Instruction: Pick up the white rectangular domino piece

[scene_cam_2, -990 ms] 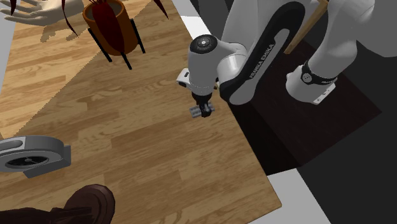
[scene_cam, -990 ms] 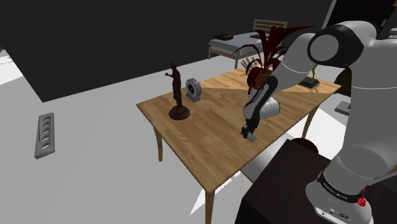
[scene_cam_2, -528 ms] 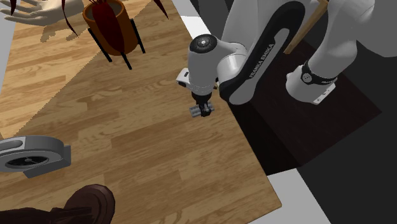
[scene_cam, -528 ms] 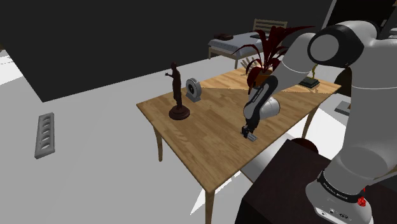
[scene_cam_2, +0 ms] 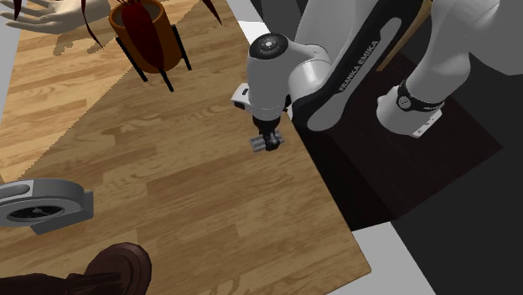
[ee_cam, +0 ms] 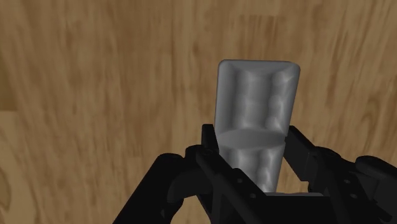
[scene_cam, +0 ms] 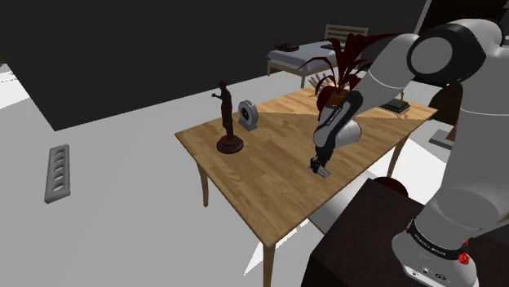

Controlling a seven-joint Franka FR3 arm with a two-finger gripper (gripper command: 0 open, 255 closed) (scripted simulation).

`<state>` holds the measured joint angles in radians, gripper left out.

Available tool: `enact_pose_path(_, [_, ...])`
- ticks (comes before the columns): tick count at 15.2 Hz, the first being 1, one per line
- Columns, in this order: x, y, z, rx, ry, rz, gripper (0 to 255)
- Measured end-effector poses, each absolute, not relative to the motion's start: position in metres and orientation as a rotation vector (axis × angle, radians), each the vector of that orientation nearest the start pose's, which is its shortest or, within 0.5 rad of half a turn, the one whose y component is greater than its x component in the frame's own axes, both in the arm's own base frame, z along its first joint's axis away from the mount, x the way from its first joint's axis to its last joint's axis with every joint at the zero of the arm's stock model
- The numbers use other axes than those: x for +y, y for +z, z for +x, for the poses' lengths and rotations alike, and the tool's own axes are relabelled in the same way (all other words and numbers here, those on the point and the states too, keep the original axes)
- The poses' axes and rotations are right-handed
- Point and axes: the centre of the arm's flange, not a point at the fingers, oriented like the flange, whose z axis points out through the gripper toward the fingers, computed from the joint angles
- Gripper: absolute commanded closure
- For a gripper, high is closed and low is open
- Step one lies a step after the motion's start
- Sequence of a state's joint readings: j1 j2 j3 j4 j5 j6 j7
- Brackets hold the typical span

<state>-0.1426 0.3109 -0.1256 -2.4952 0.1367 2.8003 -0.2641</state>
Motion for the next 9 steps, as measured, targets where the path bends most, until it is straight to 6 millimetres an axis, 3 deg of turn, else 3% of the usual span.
enact_pose_path(9, [-0.134, 0.213, 0.447, 0.199, -0.002, -3.128, 255])
